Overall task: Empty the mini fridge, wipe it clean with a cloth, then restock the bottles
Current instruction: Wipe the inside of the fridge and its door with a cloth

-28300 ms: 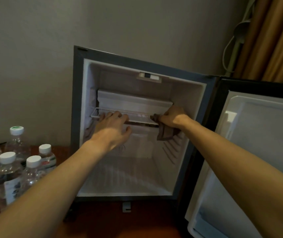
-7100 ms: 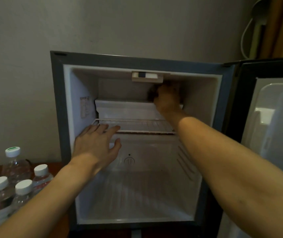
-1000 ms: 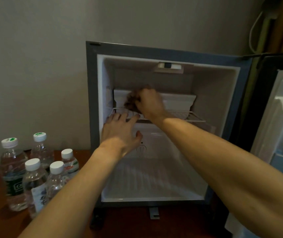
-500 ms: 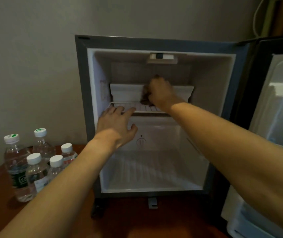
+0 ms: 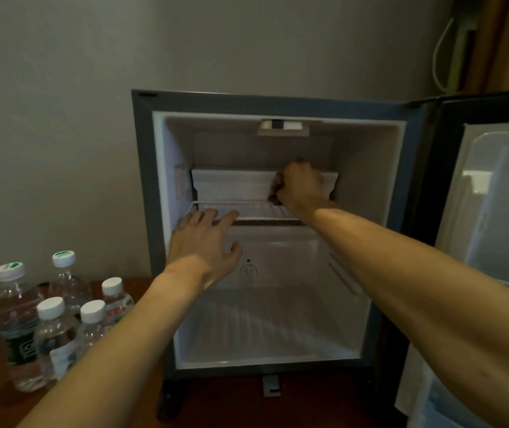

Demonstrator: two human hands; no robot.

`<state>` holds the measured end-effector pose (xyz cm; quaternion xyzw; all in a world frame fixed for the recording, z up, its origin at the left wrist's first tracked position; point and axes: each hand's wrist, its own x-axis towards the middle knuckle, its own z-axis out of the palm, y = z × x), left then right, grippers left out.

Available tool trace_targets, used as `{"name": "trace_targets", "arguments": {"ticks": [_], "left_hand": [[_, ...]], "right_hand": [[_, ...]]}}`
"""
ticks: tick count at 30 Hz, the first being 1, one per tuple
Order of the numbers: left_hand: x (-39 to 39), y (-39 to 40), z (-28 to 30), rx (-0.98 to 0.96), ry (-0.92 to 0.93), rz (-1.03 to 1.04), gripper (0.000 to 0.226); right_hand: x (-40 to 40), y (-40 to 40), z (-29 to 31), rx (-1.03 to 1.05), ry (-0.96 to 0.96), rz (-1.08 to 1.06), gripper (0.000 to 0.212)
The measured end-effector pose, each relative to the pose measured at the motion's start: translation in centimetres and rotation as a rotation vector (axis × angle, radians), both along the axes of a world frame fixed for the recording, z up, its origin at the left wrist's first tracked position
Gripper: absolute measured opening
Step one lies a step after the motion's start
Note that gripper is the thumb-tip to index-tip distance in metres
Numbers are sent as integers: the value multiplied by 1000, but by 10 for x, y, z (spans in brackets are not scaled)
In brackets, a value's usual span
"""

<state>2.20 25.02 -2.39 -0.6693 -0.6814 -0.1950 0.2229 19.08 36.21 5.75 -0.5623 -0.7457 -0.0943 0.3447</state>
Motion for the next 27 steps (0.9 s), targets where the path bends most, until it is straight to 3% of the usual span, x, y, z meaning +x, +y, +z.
{"name": "trace_targets", "arguments": {"ticks": [4, 9, 14, 22, 27], "left_hand": [[-1, 1, 1, 29, -35, -19, 66], [2, 1, 1, 39, -237, -69, 80], [0, 2, -1, 93, -103, -65, 59], [-4, 3, 4, -22, -23, -30, 67], [-2, 0, 5, -48, -30, -2, 67]], "right_hand": [[-81, -20, 2, 86, -81, 165, 23], [-147, -29, 1, 168, -99, 220, 24], [-118, -17, 1, 205, -121, 251, 25], [-20, 6, -3, 164, -116, 114, 17], [36, 20, -6, 65, 33, 60, 18]]}}
